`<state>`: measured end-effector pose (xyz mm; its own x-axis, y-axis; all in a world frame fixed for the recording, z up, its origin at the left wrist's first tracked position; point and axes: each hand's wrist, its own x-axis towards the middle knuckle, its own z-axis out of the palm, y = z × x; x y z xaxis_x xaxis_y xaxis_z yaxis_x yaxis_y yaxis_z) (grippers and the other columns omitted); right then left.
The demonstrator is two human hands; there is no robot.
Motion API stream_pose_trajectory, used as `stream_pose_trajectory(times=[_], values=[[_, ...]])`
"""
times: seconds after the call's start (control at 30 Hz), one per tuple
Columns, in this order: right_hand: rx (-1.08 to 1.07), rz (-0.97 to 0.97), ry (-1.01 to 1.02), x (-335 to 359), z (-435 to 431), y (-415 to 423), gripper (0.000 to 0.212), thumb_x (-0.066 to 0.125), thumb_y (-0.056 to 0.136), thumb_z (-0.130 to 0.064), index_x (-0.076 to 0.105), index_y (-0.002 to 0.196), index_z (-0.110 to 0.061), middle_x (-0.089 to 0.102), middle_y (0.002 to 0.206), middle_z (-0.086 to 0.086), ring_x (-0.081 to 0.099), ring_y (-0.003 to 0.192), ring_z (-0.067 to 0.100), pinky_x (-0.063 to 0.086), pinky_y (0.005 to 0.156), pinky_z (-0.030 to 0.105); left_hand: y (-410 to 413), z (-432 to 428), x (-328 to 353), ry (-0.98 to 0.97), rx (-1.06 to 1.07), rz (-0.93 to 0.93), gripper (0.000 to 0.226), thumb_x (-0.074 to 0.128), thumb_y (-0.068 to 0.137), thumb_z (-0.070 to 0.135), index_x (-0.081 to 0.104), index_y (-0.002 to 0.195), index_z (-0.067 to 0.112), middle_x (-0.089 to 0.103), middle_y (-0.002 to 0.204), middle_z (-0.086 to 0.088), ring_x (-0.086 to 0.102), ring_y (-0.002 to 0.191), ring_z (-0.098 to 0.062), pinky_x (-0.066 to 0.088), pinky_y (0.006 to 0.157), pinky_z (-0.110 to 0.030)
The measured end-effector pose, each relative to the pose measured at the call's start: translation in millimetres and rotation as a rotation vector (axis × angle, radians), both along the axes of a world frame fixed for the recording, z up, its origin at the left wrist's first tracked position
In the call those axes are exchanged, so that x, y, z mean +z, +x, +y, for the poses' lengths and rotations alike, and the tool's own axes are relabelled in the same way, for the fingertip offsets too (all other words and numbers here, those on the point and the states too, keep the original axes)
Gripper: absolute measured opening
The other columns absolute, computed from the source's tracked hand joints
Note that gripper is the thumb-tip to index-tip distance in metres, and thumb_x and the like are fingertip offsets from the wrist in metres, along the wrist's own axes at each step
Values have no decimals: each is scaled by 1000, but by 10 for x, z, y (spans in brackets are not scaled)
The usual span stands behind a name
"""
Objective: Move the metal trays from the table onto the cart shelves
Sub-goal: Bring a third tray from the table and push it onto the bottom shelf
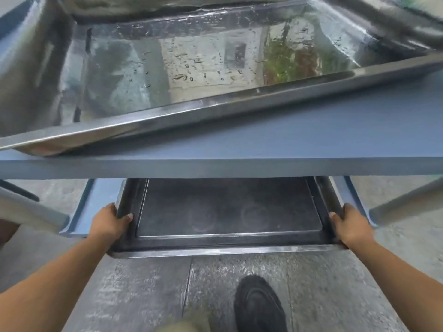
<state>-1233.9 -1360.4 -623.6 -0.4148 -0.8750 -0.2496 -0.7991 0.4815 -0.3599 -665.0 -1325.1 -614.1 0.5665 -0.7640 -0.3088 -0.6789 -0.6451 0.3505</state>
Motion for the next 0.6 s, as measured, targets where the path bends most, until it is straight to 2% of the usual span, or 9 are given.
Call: stream_pose_trajectory(times=[0.13, 0.2, 0.23, 0.3, 0.37, 0.4, 0.47, 0.53, 0.6], values=[[-16, 5, -42, -66, 27, 46, 24, 58, 96, -21, 46, 83, -5, 50, 70, 11, 48, 71, 32, 39, 66, 40, -15, 17, -75, -26, 2, -28, 36, 73, 87, 25, 43, 81, 5, 50, 79, -13, 45, 74, -32, 36, 68, -42], [-5, 41, -45, -4, 45, 82, 24, 61, 94, -22, 49, 91, -1, 58, 89, 23, 54, 81, 39, 47, 74, 45, -42, 35, -31, -48, -11, -31, 37, 76, 85, 22, 44, 89, 3, 52, 84, -17, 49, 78, -37, 40, 70, -44], [10, 83, -58, 42, 64, 107, 29, 64, 92, -24, 51, 98, 1, 57, 100, 27, 55, 89, 43, 49, 79, 49, -73, 49, 3, -70, -31, -34, 39, 77, 83, 18, 46, 98, 0, 54, 92, -22, 52, 85, -42, 43, 75, -48], [105, 200, -123, 138, 131, 197, 48, 69, 88, -30, 51, 116, 4, 52, 115, 30, 52, 103, 47, 49, 88, 53, -202, 111, 66, -132, -118, -105, 59, 80, 78, 16, 45, 122, -3, 50, 115, -32, 51, 103, -52, 46, 88, -56], [291, 295, -198, 253, 229, 385, 66, 68, 86, -40, 49, 129, 6, 50, 128, 30, 49, 117, 45, 46, 100, 54, -430, 232, 138, -219, -316, -233, 71, 78, 80, 28, 44, 134, -3, 45, 130, -36, 47, 115, -54, 44, 96, -60], [390, 326, -214, 316, 290, 509, 71, 65, 86, -47, 49, 133, 3, 48, 135, 27, 46, 124, 43, 43, 105, 54, -551, 297, 176, -256, -440, -263, 72, 73, 83, 38, 45, 137, -1, 43, 136, -34, 44, 123, -51, 41, 101, -61], [543, 349, -140, 398, 434, 763, 81, 52, 86, -66, 46, 141, -7, 45, 145, 18, 40, 135, 34, 33, 113, 54, -760, 443, 219, -187, -639, -233, 80, 53, 88, 63, 43, 144, 7, 38, 150, -22, 35, 139, -39, 27, 114, -59], [630, 323, 31, 400, 566, 976, 98, 32, 79, -85, 35, 150, -16, 33, 156, 10, 30, 145, 28, 23, 117, 53, -881, 535, 213, -28, -777, -183, 102, 25, 78, 87, 33, 152, 16, 28, 160, -9, 25, 147, -26, 17, 120, -55], [708, 298, 183, 329, 653, 1120, 115, 12, 68, -96, 20, 156, -22, 17, 164, 7, 18, 150, 27, 15, 119, 54, -925, 569, 154, 118, -877, -184, 121, 6, 64, 97, 22, 156, 19, 14, 165, -5, 15, 151, -23, 15, 121, -54]])
